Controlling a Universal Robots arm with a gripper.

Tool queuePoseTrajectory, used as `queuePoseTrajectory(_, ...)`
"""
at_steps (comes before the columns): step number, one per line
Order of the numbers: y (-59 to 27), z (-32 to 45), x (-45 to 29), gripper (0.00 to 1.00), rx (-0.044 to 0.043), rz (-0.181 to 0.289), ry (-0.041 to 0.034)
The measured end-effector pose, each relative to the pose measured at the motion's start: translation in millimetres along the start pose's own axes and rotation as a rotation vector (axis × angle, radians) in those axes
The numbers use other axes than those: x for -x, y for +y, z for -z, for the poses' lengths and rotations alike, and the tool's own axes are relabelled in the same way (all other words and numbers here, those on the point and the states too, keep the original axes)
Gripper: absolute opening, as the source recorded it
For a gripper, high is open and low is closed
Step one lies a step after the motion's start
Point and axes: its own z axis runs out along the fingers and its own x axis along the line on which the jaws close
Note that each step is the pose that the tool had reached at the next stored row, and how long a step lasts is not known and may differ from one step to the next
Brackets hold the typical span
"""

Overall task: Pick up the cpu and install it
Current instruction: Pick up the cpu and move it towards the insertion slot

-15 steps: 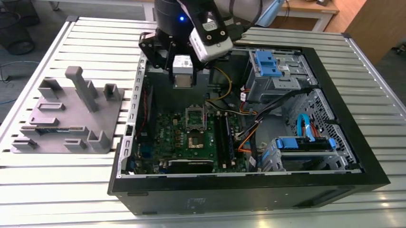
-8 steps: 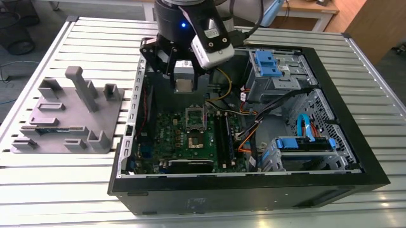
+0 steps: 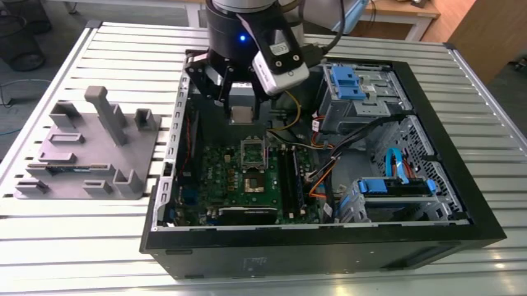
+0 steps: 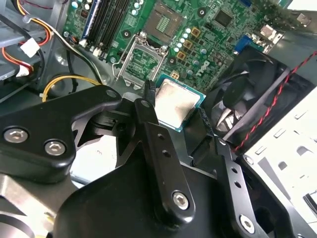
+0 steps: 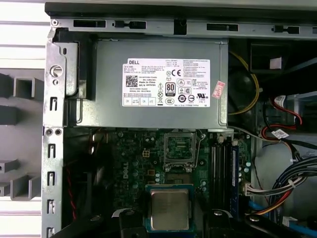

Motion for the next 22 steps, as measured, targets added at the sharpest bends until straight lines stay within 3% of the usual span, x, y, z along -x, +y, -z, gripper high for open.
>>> queuePoseTrajectory(9, -0.1, -1.9, 10.9, 0.47, 0.0001, 0.000, 0.0013)
queuePoseTrajectory(22, 0.0, -2.0, 11.8, 0.47, 0.0001, 0.000, 0.0013)
